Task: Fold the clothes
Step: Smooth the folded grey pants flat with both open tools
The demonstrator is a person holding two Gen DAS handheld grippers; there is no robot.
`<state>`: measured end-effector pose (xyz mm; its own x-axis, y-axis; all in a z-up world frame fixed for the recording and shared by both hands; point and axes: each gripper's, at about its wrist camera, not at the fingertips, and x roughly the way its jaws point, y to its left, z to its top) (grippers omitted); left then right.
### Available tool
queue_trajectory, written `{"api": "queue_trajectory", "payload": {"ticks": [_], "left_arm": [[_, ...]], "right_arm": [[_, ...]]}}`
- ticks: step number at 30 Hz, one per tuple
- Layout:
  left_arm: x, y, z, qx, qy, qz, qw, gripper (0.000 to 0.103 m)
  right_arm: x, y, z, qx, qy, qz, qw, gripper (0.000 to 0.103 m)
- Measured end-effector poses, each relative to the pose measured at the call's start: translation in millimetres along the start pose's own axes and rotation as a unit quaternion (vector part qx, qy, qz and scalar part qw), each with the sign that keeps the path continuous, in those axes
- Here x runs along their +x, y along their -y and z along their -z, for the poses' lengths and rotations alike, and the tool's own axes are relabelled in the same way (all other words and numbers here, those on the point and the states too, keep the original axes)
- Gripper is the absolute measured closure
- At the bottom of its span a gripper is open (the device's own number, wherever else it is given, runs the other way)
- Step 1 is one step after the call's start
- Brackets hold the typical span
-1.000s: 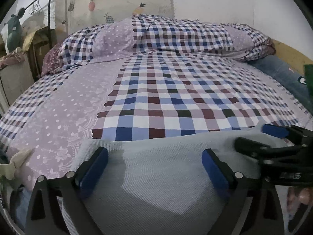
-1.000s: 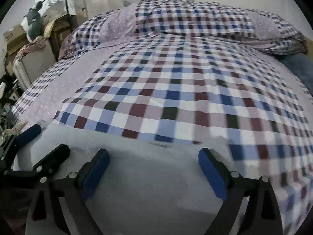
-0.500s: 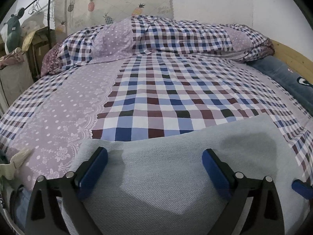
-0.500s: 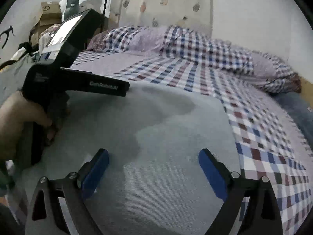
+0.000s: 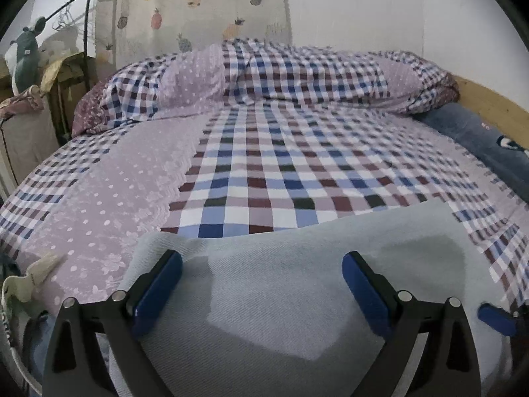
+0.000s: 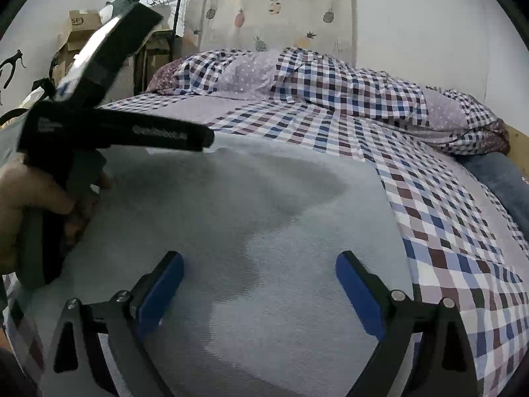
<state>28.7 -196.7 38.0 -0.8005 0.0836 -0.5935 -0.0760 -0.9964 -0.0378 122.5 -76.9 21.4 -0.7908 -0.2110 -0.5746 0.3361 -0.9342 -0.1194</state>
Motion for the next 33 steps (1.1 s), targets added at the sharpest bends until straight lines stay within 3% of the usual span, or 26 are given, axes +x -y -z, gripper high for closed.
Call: {"api": "queue_trajectory", "payload": {"ticks": [5,15,21,25,27,29,30,33], "left_arm": [[-34,-6,5,-0.016,0.023,0.010,0.9996,0.004],[-114,-14,72,0.022,0.016,-0.083,0.9962,0.004],[-170,-10,101,0.026,0.046,-0.081,0.9953,0.004],[-163,6,119,0.053,-0.007,-0.097,0.9939,0.004],[-138,9,127,0.068,-0.064,-0.118,0.9887,0.004],[-133,-3,131,0.025,-0.080,-0.094,0.9920,0.003],[-129,-16,131,-0.022,-0.092,-0.072,0.9929,0.002],[-124,-37,138,-0.097,-0.112,-0.040,0.9882,0.000]], "right_arm": [[0,3,2,0.004,0.004,-0.006,1.000,0.007],[-4,5,5,0.009,0.013,-0.012,1.000,0.007],[-5,7,6,0.010,0.018,-0.014,1.000,0.007],[-5,7,6,0.009,0.020,-0.014,1.000,0.007],[-5,6,6,0.008,0.020,-0.013,1.000,0.007],[-5,6,6,0.007,0.020,-0.012,1.000,0.007],[-4,6,6,0.007,0.019,-0.012,1.000,0.007],[-4,6,5,0.006,0.017,-0.013,1.000,0.007]]}}
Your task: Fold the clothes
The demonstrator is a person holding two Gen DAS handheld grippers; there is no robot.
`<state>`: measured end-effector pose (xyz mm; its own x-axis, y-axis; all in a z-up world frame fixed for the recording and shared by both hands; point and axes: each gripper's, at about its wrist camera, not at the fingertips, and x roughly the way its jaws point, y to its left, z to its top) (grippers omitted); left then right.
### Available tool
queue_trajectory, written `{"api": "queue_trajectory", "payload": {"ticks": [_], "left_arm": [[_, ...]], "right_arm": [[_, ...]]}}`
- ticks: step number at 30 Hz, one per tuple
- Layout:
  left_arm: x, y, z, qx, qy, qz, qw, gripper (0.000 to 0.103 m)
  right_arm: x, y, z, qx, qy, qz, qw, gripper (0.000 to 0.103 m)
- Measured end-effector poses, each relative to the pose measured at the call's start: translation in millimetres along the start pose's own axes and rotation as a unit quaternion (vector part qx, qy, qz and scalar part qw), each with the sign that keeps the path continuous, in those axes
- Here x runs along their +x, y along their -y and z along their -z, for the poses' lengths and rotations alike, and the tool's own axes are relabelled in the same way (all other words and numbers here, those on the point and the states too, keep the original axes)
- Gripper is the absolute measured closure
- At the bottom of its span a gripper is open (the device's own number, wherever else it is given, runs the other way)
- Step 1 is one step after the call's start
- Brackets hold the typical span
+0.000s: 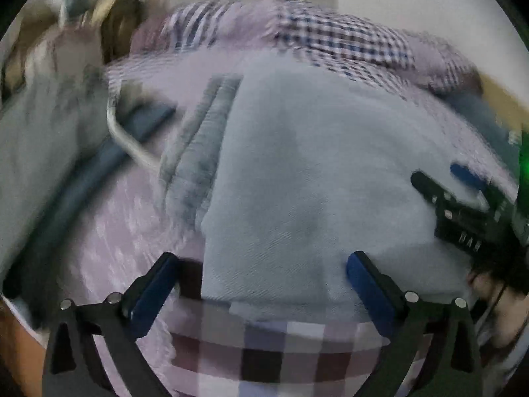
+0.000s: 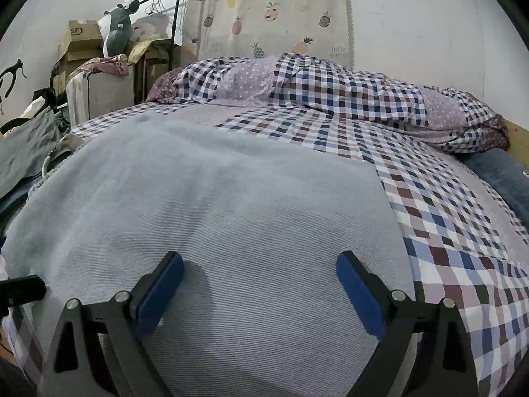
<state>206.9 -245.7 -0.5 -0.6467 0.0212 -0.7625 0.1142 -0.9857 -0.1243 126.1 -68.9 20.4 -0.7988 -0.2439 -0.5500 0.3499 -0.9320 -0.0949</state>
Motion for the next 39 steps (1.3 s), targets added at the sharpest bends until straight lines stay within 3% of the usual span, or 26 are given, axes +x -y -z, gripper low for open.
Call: {"api": "queue_trajectory", "payload": {"ticks": [8,14,20,26,29,34,39], "left_arm": [[-16,6,15,-0.036,-0.007,-0.033,0.9988,0.000],[-37,9,27,-0.059,0.002,-0.043,0.9973,0.000],[-58,25,29,-0.055,0.029,-0.022,0.9978,0.000],[-65,55,18,-0.020,0.038,0.002,0.9991,0.000],[-62,71,15,-0.002,0.029,0.014,0.9995,0.000],[-63,100,19,0.035,0.026,0.025,0.9988,0.000],[-62,135,27,0.086,0.016,0.029,0.9957,0.000]], "right_arm": [[-9,9,0,0.003,-0.036,-0.032,0.999,0.007],[-63,25,27,-0.015,-0.060,-0.071,0.996,0.007],[-120,77,53,-0.019,-0.074,-0.100,0.992,0.007],[-137,140,48,0.051,-0.062,-0.090,0.993,0.006],[-129,157,53,0.106,-0.081,-0.133,0.982,0.006],[-114,171,65,0.176,-0.124,-0.227,0.950,0.006],[-113,182,65,0.200,-0.117,-0.231,0.945,0.006]]}}
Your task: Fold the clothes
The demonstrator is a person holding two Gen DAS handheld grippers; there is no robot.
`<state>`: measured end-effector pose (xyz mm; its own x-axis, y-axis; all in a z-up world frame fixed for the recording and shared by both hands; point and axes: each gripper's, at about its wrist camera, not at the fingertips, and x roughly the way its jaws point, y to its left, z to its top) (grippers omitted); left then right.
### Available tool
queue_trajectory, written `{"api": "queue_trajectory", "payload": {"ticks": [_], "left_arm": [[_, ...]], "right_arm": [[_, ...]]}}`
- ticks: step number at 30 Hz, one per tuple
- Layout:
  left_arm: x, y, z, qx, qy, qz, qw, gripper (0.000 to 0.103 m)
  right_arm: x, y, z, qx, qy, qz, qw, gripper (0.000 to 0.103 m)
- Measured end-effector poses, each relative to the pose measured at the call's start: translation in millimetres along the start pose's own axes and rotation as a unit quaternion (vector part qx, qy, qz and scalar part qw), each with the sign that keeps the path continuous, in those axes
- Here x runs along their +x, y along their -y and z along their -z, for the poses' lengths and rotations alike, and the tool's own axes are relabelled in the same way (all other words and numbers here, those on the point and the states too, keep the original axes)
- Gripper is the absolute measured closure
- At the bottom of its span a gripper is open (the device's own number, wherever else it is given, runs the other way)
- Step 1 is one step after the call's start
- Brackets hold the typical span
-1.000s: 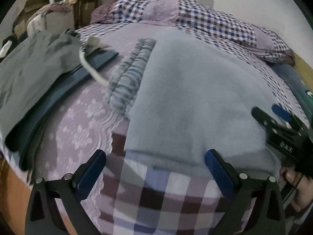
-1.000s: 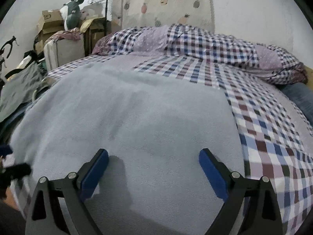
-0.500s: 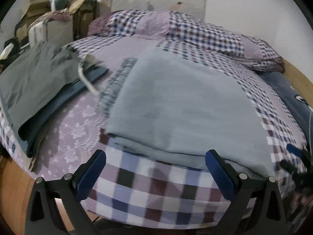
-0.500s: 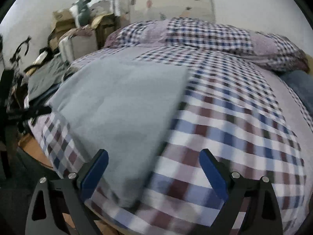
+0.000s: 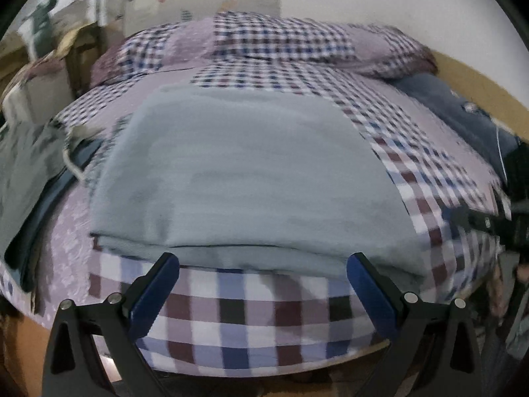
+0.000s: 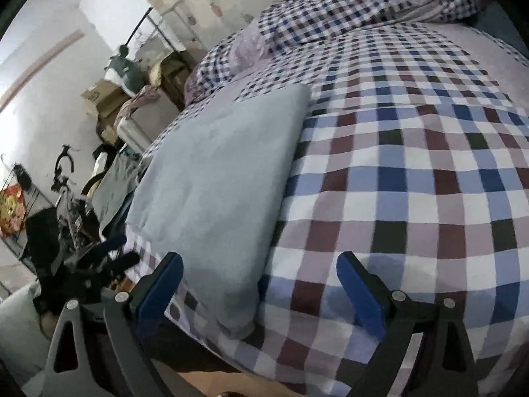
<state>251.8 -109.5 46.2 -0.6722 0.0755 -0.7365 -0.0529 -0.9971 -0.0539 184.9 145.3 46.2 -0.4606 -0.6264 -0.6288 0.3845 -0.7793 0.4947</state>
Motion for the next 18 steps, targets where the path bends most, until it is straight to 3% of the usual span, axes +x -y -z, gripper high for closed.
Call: {"api": "queue_trajectory", "payload": {"ticks": [5,10,15,18], "left_arm": [[10,25,-1,0.044,-0.012,-0.015,0.9988,0.000],[10,21,-8,0.020,-0.002,-0.016,0.9997,0.000],[-4,-32,-16,-0.107,0.040,-0.006,0.9935,0.000],[-6,-80,-11,-0.211,0.051,-0.026,0.9757,0.000]], "right_arm": [[1,10,4,0.018,0.007,0.007,1.000,0.006],[-5,10,5,0.016,0.005,0.004,1.000,0.006],[-8,16,6,0.030,0.007,-0.008,0.999,0.006],[-7,15,6,0.026,0.007,-0.003,1.000,0.006]]}}
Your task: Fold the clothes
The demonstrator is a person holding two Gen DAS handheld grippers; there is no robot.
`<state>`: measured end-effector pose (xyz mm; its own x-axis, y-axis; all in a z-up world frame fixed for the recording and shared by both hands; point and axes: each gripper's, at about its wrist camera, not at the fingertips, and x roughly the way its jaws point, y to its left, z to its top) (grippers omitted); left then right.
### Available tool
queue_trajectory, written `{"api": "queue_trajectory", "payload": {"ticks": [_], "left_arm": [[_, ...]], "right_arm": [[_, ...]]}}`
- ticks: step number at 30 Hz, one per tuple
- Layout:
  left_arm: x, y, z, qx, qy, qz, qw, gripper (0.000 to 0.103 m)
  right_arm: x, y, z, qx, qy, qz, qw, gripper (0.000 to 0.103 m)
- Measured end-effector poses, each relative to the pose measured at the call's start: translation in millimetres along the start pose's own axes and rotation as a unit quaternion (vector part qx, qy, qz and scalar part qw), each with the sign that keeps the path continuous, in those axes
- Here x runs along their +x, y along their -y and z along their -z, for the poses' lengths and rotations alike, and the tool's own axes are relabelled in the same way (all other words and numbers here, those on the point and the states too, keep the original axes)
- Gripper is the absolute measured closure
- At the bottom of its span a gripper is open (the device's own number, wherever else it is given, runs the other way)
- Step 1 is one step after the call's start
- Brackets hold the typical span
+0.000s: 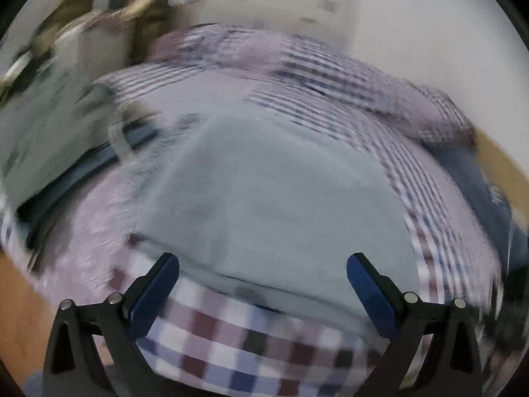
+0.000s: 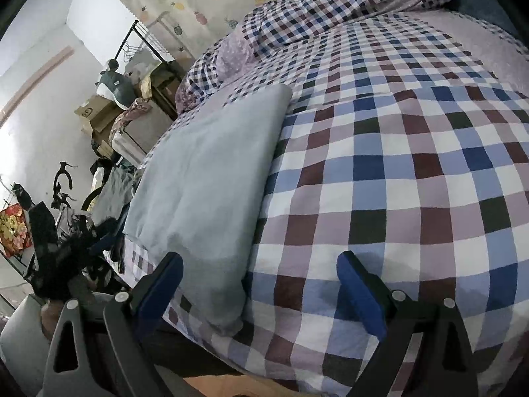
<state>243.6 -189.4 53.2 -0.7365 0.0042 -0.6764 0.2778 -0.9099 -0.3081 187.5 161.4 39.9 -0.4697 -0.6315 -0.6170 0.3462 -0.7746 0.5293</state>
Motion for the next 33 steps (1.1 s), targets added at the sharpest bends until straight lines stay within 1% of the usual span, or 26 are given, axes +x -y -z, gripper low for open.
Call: {"api": "queue_trajectory", "payload": {"ticks": [1,2,4,7,8,11,12,14,16,19,21,22,24,26,30,31,32,33], "left_arm": [[4,-17,-1,-0.044,-0.008,0.014,0.9989,0.000],[9,-34,-2,-0.089,-0.016,0.029,0.9955,0.000],[18,-53,-2,-0.141,-0.031,0.049,0.9883,0.000],[35,-65,-1,-0.179,-0.062,0.077,0.9789,0.000],[40,-65,0,-0.182,-0.070,0.086,0.9769,0.000],[59,-66,4,-0.192,-0.097,0.112,0.9701,0.000],[66,-68,3,-0.198,-0.104,0.115,0.9678,0.000],[75,-72,6,-0.219,-0.109,0.119,0.9623,0.000],[80,-78,10,-0.246,-0.112,0.126,0.9545,0.000],[79,-84,11,-0.273,-0.106,0.147,0.9449,0.000],[78,-88,11,-0.290,-0.102,0.161,0.9379,0.000],[77,-89,10,-0.296,-0.095,0.176,0.9340,0.000],[66,-89,5,-0.294,-0.070,0.220,0.9277,0.000],[69,-89,2,-0.290,-0.074,0.225,0.9273,0.000],[88,-97,5,-0.305,-0.103,0.220,0.9209,0.000],[92,-100,5,-0.307,-0.110,0.220,0.9194,0.000],[95,-104,5,-0.311,-0.115,0.221,0.9169,0.000],[95,-108,4,-0.315,-0.110,0.221,0.9166,0.000]], "right_arm": [[0,-1,0,-0.002,0.000,0.002,1.000,0.006],[1,-1,0,-0.004,0.000,0.005,1.000,0.006],[3,-5,-1,-0.008,0.001,0.008,1.000,0.006],[-1,-18,-2,-0.039,0.013,0.023,0.999,0.006],[-3,-24,-2,-0.057,0.021,0.031,0.998,0.006],[-14,-50,3,-0.125,0.054,0.050,0.989,0.006],[-16,-55,4,-0.138,0.057,0.051,0.987,0.006],[-14,-66,8,-0.159,0.057,0.054,0.984,0.006],[-8,-77,13,-0.176,0.049,0.060,0.981,0.006],[3,-100,19,-0.213,0.044,0.072,0.973,0.006],[9,-116,24,-0.245,0.043,0.075,0.966,0.006],[13,-124,25,-0.260,0.043,0.075,0.962,0.006],[23,-144,28,-0.293,0.040,0.072,0.953,0.006],[40,-163,31,-0.329,0.033,0.068,0.941,0.006],[83,-200,42,-0.400,0.011,0.046,0.915,0.006],[90,-204,45,-0.410,0.010,0.044,0.911,0.006],[99,-212,48,-0.424,0.010,0.045,0.905,0.006],[107,-220,51,-0.438,0.008,0.045,0.898,0.006]]}}
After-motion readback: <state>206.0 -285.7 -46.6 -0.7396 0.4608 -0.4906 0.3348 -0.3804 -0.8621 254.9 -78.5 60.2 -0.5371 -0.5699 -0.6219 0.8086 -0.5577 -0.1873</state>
